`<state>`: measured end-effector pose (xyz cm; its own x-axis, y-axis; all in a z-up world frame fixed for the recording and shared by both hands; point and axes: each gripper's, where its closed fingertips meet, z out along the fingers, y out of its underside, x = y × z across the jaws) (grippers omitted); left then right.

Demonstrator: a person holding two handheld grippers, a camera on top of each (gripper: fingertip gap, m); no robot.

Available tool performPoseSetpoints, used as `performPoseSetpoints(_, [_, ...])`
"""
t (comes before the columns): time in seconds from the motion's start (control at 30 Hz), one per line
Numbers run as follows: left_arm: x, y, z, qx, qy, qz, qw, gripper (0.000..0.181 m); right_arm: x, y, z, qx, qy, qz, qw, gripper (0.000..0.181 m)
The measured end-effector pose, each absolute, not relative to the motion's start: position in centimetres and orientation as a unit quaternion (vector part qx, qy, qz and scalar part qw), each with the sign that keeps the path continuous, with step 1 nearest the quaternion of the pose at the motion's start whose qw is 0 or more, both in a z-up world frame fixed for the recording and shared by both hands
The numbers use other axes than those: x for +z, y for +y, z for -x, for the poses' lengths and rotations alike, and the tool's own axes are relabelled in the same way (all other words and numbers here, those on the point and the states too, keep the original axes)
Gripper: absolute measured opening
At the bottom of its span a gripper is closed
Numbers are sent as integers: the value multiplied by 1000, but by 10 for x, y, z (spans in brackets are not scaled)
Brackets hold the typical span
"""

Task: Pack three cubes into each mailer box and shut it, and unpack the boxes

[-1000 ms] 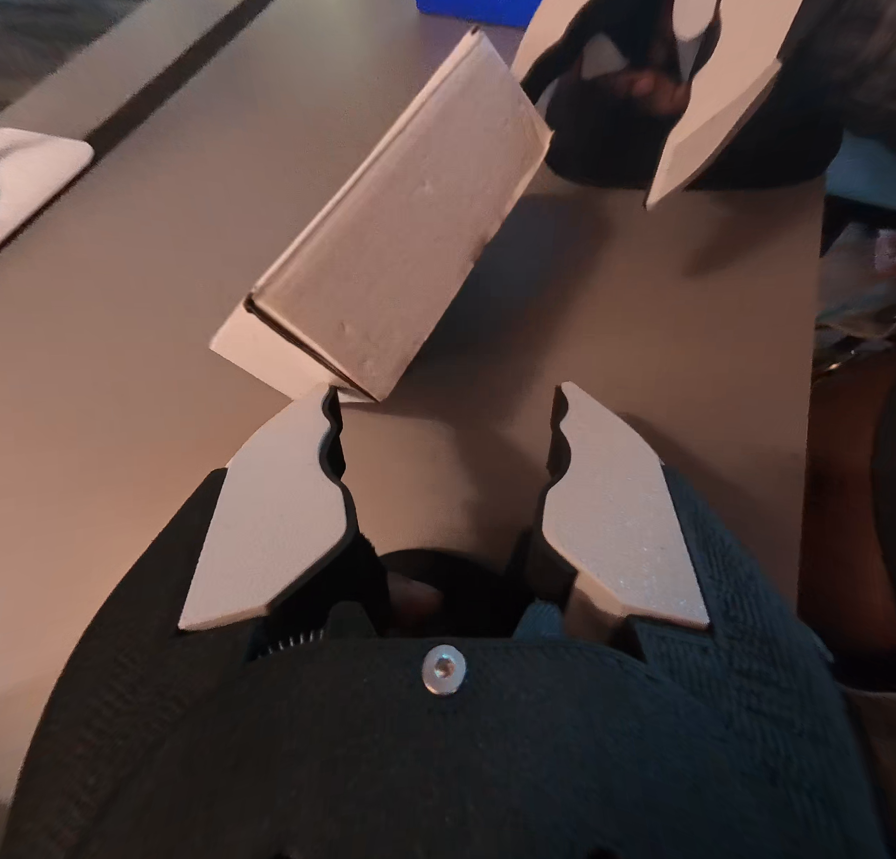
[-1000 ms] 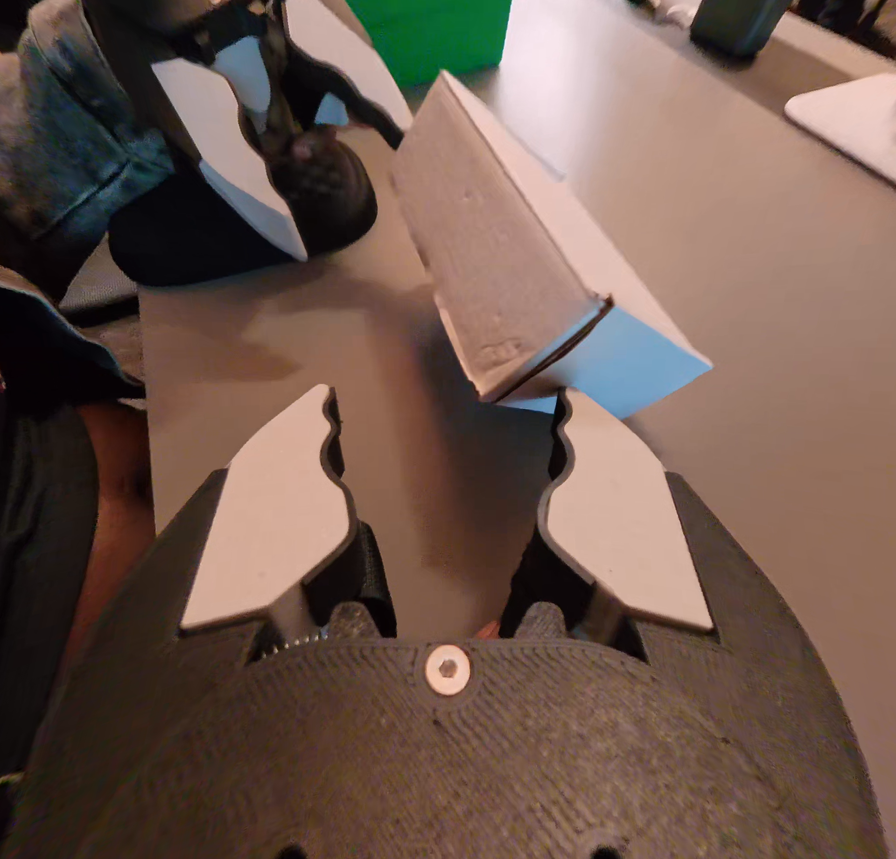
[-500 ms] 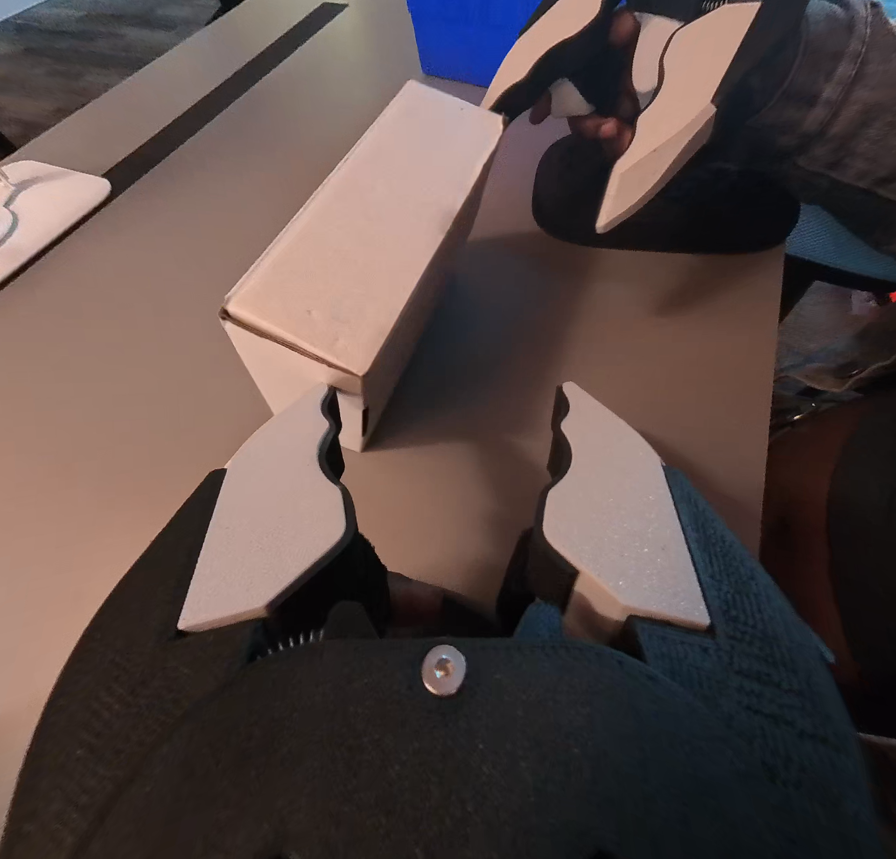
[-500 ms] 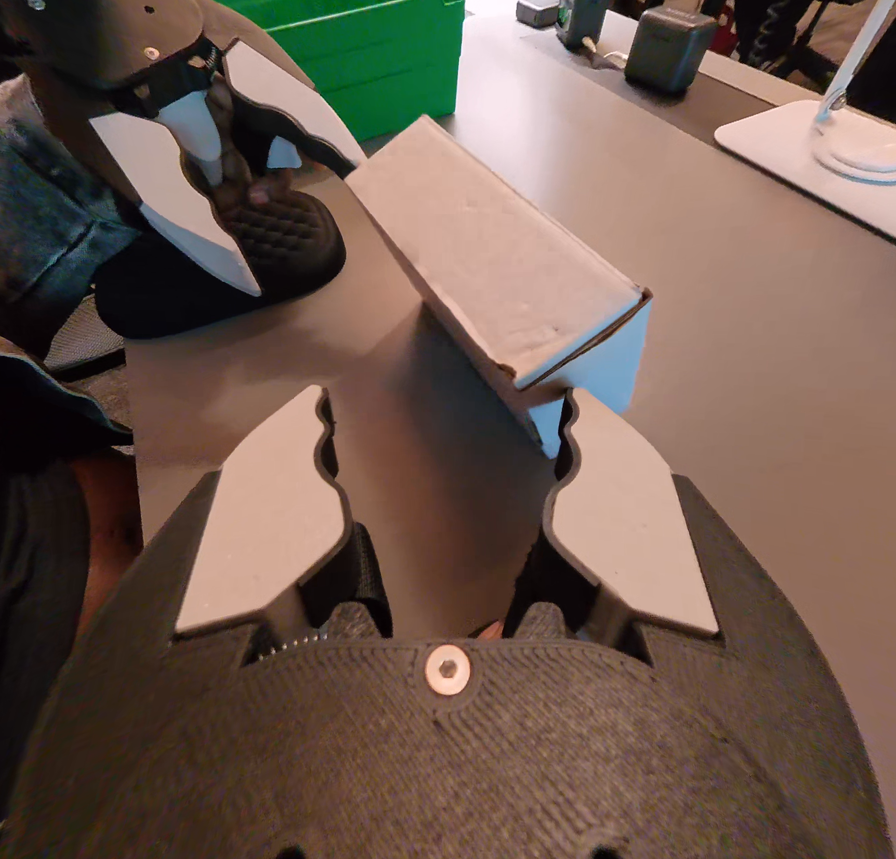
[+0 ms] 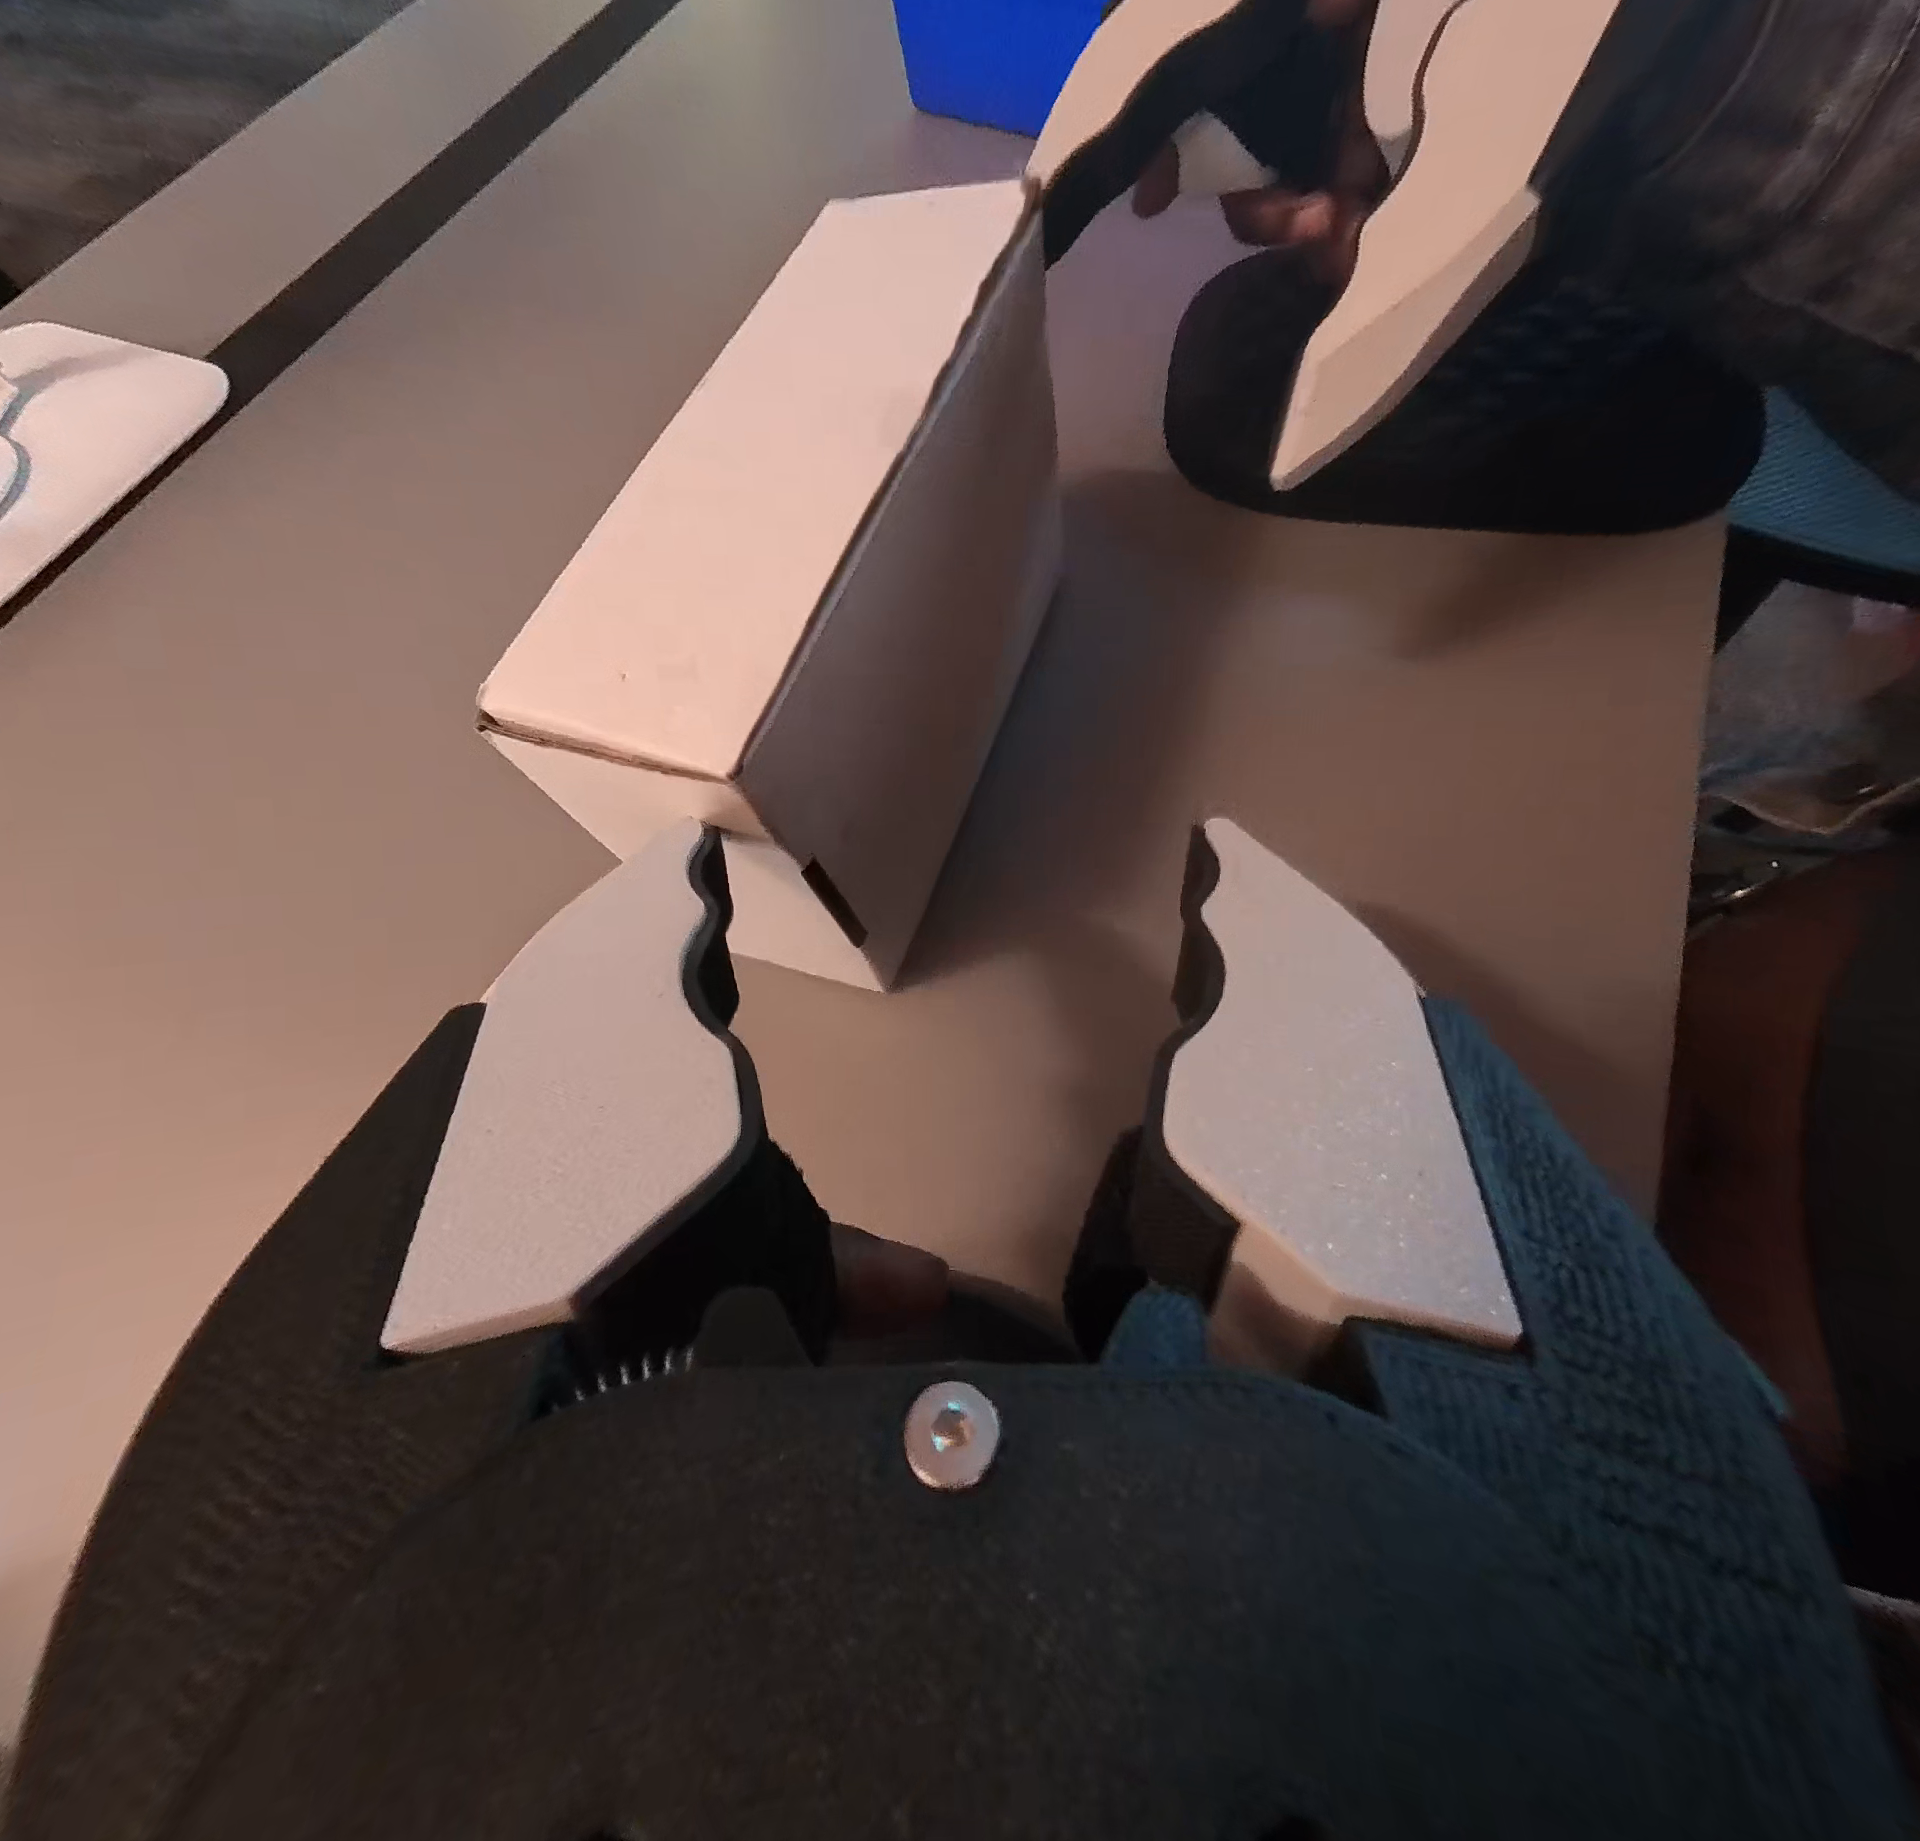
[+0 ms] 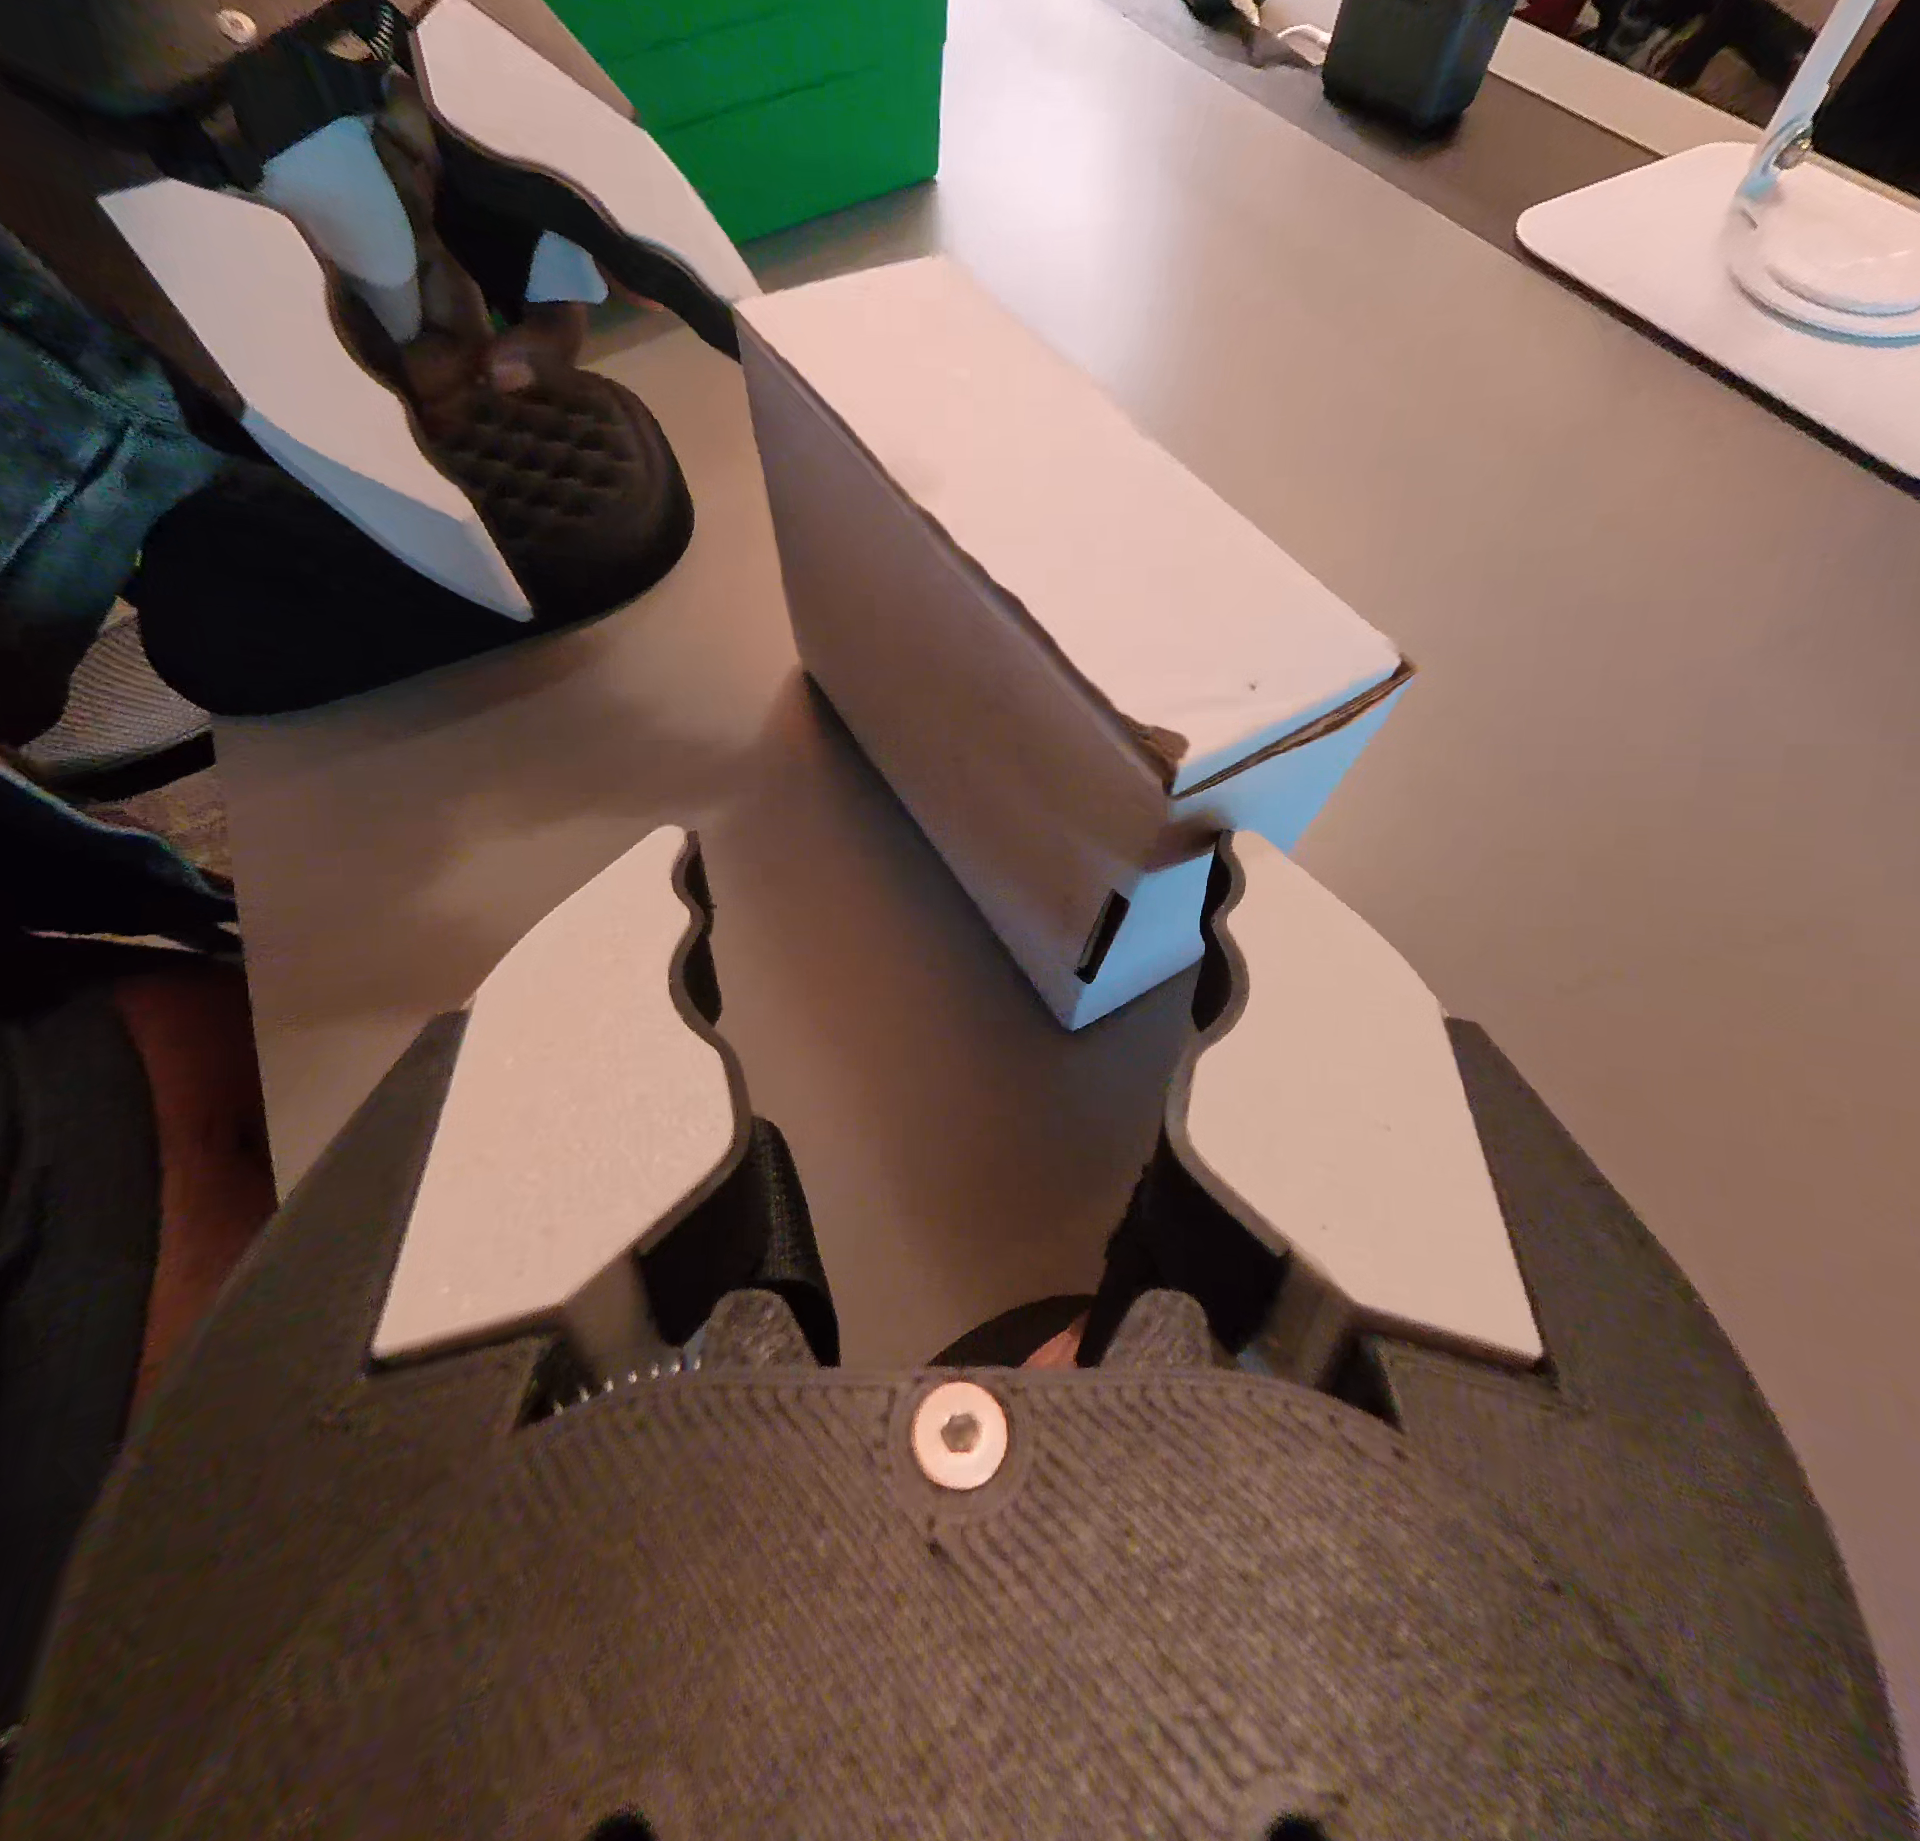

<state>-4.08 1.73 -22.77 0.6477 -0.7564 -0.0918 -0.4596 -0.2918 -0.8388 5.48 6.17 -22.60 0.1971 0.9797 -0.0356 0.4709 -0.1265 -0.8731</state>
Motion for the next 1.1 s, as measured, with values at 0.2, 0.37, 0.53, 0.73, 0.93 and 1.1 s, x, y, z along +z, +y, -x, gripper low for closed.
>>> performPoseSetpoints(0.2, [-225,18,44,-182,376,771,481,88,-224,57,-61,358,-532,663,386,83])
performPoseSetpoints(0.37, [-204,47,62,-171,357,725,563,134,-197,74,-76,338,-528,618,475,94])
performPoseSetpoints(0.53, [-221,65,33,-248,413,708,517,135,-173,66,-66,351,-566,556,498,98])
performPoseSetpoints(0.73, [-252,73,20,-300,454,685,483,121,-172,63,-45,307,-643,492,501,74])
performPoseSetpoints(0.93, [-249,76,15,-292,465,668,502,81,-185,66,-34,280,-677,470,492,64])
performPoseSetpoints(1.1, [-249,74,14,-287,472,663,506,77,-187,72,-35,204,-705,453,505,48])
